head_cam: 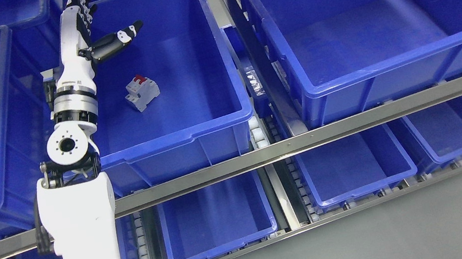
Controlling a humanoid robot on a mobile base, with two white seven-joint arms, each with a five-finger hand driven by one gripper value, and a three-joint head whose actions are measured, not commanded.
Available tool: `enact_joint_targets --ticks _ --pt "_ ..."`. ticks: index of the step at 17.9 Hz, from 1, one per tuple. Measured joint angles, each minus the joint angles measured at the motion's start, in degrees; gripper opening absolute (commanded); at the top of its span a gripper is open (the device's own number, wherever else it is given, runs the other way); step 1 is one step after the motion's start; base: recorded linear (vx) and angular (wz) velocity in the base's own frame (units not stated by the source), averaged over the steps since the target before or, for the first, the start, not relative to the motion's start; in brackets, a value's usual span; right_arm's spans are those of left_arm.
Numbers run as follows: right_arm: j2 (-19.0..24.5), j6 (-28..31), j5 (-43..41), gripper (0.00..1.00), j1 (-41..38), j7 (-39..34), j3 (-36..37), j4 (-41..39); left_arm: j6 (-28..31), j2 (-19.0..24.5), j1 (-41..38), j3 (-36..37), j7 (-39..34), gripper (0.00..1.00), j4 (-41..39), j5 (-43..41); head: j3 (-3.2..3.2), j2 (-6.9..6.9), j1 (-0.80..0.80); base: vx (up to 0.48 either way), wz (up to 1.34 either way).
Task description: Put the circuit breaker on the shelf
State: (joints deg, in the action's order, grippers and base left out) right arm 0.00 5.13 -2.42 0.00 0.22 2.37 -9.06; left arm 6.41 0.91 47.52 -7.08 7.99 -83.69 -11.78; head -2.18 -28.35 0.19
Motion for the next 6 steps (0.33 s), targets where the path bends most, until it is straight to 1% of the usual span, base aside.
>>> enact_joint_targets --ticks 6 --pt "0.0 0.0 0.0 1.00 0.0 0.0 0.0 0.0 -0.4 -0.4 -6.2 -1.5 0.1 1.00 -6.7 -0.1 0.00 -0.02 0.00 -0.015 -0.27"
